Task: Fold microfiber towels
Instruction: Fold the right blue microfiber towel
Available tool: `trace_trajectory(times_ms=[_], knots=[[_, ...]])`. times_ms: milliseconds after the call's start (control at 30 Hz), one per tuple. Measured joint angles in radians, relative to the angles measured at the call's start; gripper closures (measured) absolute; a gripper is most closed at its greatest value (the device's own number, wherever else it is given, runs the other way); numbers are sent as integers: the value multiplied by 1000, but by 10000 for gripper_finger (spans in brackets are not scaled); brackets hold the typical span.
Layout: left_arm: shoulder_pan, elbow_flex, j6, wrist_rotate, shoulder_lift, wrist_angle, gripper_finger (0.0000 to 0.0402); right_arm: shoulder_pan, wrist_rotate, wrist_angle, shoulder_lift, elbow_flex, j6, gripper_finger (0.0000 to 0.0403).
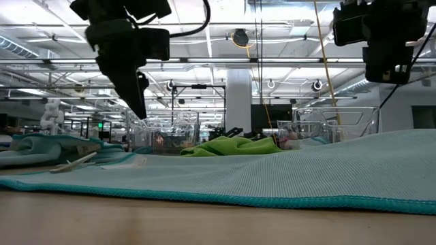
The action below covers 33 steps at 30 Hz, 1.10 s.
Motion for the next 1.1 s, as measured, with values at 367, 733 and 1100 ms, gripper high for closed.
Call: trace_trajectory(times_ms=[367,733,1100], knots=[[-3,-166,78,-12,0,217,149,-8,-33,-3,0,0,-12,353],[26,-334,111,21,0,462,192,-34,-105,25,0,0,116,353],[50,-423,215,69,0,612,193,-80,-30,114,0,0,224,353]])
